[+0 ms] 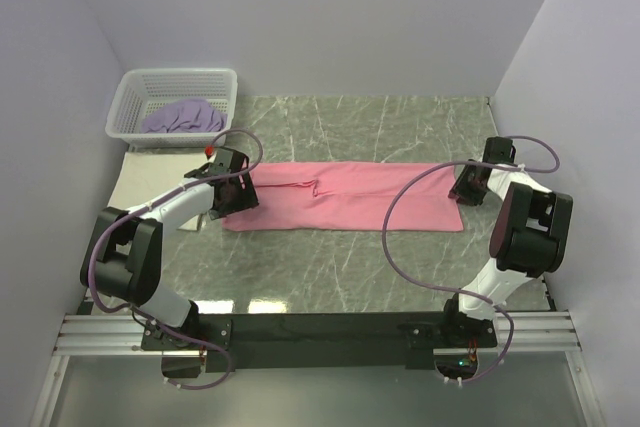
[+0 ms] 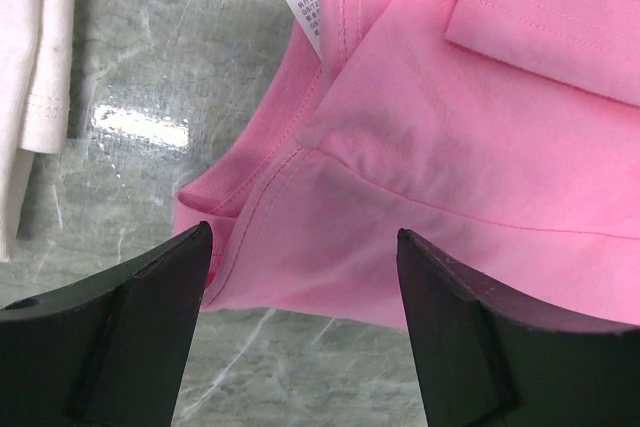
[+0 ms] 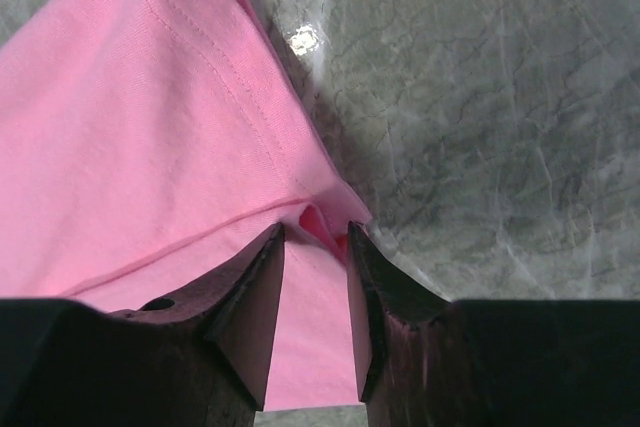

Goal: Fold and stack the t-shirts
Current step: Fold the tshirt

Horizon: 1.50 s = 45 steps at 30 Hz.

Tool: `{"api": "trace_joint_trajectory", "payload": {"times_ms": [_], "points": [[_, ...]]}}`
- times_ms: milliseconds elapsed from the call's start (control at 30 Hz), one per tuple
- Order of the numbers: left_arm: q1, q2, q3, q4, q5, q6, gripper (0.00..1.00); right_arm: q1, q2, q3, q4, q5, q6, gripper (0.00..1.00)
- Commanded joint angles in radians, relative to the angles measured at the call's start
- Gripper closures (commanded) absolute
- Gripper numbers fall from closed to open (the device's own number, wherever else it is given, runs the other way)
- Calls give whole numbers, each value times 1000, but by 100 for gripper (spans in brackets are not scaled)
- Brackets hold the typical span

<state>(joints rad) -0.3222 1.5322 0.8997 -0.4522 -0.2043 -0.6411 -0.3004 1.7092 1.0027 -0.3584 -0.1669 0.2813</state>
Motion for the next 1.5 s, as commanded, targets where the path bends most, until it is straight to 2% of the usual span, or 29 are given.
{"api": "trace_joint_trajectory", "payload": {"times_ms": [0,100,133,267,333,533,867,1000,1133,1233,1333,1400,1467], "points": [[5,-23,-10,23,-7,14,20,4,17,43,21,4,-17,62],[5,-23,-10,21,-7,14,21,3,12,36,19,13,-22,68],[5,-21,-12,21,-6,14,21,3,13,37,16,15,-22,76],[5,-23,-10,23,-4,14,20,3,-5,40,13,26,-24,96],[5,-21,-10,20,-4,14,20,3,-10,43,7,38,-24,100],[5,-23,-10,18,-9,12,20,1,-49,31,16,131,-2,100],[5,-3,-8,12,-4,11,21,1,-46,8,47,165,33,100],[5,3,-8,7,-15,12,21,1,-37,28,44,223,55,100],[5,3,-5,15,-12,3,33,1,-19,60,29,228,52,100],[5,28,10,14,0,-12,38,1,-8,68,29,216,48,100],[5,55,15,14,14,-26,51,1,0,68,30,214,47,100],[5,69,8,9,17,-32,53,3,3,70,30,219,45,100],[3,78,-7,3,22,-40,60,1,4,70,30,224,42,100]]}}
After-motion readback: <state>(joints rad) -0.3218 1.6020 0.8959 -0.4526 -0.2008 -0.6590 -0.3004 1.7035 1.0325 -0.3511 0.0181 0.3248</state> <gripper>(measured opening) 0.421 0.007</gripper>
